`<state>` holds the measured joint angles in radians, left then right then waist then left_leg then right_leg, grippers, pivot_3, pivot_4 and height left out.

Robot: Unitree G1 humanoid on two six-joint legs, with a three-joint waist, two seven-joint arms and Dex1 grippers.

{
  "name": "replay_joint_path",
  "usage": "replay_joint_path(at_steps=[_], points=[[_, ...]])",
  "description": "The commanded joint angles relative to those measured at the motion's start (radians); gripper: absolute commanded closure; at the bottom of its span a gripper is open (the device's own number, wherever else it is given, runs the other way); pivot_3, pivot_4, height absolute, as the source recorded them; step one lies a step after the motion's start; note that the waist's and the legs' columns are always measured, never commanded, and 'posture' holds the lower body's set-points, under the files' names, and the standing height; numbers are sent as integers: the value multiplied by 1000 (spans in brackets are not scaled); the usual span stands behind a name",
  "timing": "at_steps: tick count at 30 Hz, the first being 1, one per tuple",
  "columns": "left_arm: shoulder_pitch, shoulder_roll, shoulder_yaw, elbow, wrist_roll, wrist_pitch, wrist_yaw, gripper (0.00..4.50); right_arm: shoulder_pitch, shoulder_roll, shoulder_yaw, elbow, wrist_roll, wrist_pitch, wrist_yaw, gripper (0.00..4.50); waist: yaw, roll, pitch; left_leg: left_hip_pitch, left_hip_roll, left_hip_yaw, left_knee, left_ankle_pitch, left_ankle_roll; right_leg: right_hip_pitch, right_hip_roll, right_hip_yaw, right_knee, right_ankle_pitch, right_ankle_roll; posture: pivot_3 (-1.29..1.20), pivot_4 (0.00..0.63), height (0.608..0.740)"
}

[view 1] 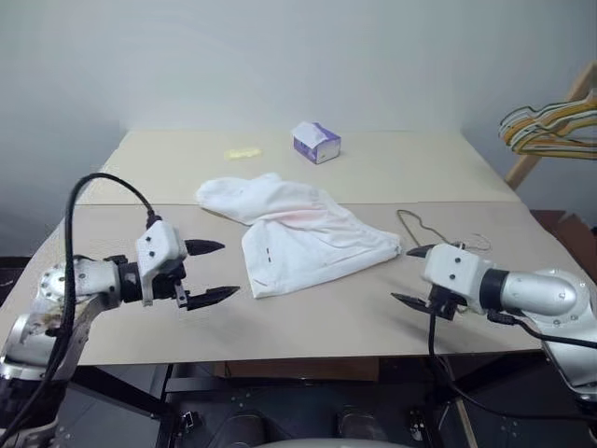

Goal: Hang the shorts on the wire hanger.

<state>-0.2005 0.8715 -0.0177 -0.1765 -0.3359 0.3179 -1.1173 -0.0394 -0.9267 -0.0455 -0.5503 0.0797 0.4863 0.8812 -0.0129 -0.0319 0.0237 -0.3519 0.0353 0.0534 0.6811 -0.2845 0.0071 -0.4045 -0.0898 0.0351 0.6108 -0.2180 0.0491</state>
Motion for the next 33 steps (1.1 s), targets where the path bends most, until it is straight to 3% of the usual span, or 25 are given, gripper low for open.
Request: replay_joint_path(at_steps=[1,8,17,20,32,33], points=[[-79,-23,-86,109,86,-85,-40,0,-14,4,-27,-52,1,26,-31,10,-11,0,0,0,0,0,0,0,0,0,0,0,0,0,0,-89,0,740],[-218,-103,-252,339,279,-257,-56,0,-18,19,-4,-92,-6,64,-70,10,-44,0,0,-1,0,0,0,0,0,-1,0,1,-1,5,-3,-116,0,740],[-260,-158,-299,465,371,-285,-44,0,-9,23,9,-117,-9,90,-88,10,-60,0,0,-1,0,0,0,0,0,-1,0,1,0,3,5,-129,0,740],[-268,-179,-300,501,384,-292,-32,583,-16,16,17,-118,-10,96,-86,0,-56,0,0,0,0,0,0,0,0,-1,0,1,1,4,6,-130,0,740],[-267,-197,-295,522,419,-305,-12,4492,-44,17,36,-97,-16,96,-87,0,-58,0,0,0,0,0,0,0,0,0,0,1,0,4,6,-122,0,740],[-266,-196,-295,520,422,-305,-9,4492,-47,19,40,-93,-18,94,-88,0,-58,0,0,0,0,0,0,0,0,0,0,1,0,4,6,-122,0,740]])
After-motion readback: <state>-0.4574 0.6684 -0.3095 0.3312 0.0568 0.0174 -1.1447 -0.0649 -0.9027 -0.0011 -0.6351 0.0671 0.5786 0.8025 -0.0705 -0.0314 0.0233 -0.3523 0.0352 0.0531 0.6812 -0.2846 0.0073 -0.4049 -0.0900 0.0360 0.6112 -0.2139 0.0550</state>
